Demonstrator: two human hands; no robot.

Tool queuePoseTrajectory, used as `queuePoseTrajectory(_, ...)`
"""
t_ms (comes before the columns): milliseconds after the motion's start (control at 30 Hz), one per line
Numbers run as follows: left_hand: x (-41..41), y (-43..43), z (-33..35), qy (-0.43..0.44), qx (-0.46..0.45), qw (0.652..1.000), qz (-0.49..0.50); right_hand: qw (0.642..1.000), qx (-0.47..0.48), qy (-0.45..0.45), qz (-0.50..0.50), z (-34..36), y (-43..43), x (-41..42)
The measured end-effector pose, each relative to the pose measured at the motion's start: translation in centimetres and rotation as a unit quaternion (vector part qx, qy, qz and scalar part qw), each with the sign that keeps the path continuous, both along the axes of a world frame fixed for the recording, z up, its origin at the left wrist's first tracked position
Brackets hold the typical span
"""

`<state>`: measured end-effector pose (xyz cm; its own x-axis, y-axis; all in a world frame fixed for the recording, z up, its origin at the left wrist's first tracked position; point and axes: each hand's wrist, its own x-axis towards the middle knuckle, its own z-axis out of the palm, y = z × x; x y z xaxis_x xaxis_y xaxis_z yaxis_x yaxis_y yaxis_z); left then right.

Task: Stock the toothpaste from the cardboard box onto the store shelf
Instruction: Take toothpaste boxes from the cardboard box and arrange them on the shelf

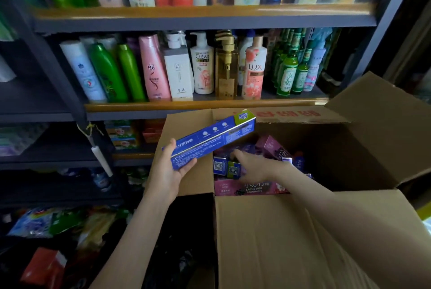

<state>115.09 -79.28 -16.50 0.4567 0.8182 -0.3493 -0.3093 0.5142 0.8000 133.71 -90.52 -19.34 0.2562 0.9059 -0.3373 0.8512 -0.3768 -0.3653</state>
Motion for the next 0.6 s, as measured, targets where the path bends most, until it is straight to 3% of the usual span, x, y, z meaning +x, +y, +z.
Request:
queuePoseTrajectory(167,0.2,0.0,-1.5,0.035,0.023,0.999,-0.021,0.986,0.006,-0.158,0.046,-1.1,1.0,0.5)
queuePoseTrajectory(333,0.5,0.6,-1.7,0.028,0.014,0.999,-0.033,0.948,-0.001,-0.291,0.126,-0.9,-0.3,1.7)
queuePoseTrajectory(400,0.6,0.6,-1.5,0.033,0.016,0.998,-0.048,0.968,0.037,-0.226,0.1,-0.6,-1.2,2.3)
queuePoseTrajectory(467,0.6,0.5,-1.3,0.026,0.009,0.998,-0.052,0.991,0.122,-0.058,0.012,0.4,-2.5,2.6)
queuePoseTrajectory(533,0.5,0.4,-0.9,0.002,-0.005,0.999,-0.045,0.969,0.235,0.038,-0.059,1.9,-4.0,2.0)
queuePoseTrajectory(600,0.4,0.2,-0.3,-0.017,-0.011,0.999,-0.036,0.919,0.367,0.083,-0.117,3.6,-5.5,0.8)
